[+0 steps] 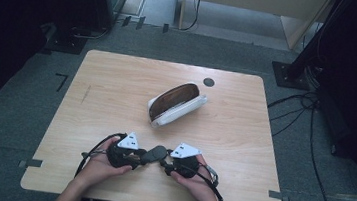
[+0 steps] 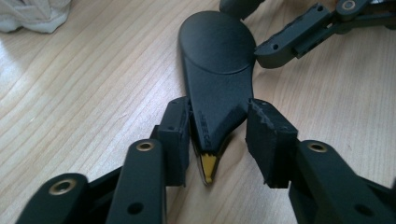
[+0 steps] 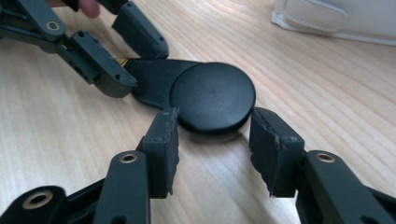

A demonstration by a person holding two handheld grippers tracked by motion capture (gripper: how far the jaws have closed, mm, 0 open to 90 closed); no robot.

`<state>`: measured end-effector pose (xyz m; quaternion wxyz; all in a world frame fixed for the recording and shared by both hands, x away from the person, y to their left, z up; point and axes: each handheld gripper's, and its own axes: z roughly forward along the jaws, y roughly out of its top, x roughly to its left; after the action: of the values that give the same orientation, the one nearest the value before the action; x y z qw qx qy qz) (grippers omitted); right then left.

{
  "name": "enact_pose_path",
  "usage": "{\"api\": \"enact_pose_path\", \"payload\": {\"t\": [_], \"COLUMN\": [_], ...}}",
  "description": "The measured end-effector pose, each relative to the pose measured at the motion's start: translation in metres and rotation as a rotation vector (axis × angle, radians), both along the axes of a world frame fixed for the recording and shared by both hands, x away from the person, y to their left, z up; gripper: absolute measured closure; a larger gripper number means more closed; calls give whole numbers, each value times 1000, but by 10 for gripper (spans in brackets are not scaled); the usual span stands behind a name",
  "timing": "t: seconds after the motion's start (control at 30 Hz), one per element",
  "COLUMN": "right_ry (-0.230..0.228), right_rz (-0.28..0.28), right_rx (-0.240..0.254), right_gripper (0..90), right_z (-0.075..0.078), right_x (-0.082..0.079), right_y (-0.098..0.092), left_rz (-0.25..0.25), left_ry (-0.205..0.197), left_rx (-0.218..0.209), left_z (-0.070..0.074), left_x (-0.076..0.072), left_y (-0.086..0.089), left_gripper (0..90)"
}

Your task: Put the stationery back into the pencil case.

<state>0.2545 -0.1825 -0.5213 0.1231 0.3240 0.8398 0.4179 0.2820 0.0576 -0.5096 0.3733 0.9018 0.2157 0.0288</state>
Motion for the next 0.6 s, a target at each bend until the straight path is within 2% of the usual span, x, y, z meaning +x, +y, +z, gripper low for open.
{"api": "enact_pose_path", "payload": {"t": [0.13, 0.3, 0.4, 0.47, 0.6], "right_ry": [3, -9, 0, 4, -2], "right_rz": [34, 50, 40, 28, -48], "right_rx": [12, -6, 10, 27, 59], "right_gripper": [584, 615, 622, 620, 609], "right_z": [0, 0, 0, 0, 1], "right_x": [-4, -6, -6, -6, -3], "right_y": [-2, 0, -3, -6, -17], "left_rz": [-5, -9, -5, 3, 13], "left_ry": [-14, -22, -36, -36, -16], "left_rx": [-2, -9, 0, 3, -9], "left_z": [-1, -2, -2, -1, -1], "left_x": [0, 0, -1, 0, 3], "left_y": [-1, -4, -5, -4, 2], "left_gripper": [588, 569, 576, 615, 631]}}
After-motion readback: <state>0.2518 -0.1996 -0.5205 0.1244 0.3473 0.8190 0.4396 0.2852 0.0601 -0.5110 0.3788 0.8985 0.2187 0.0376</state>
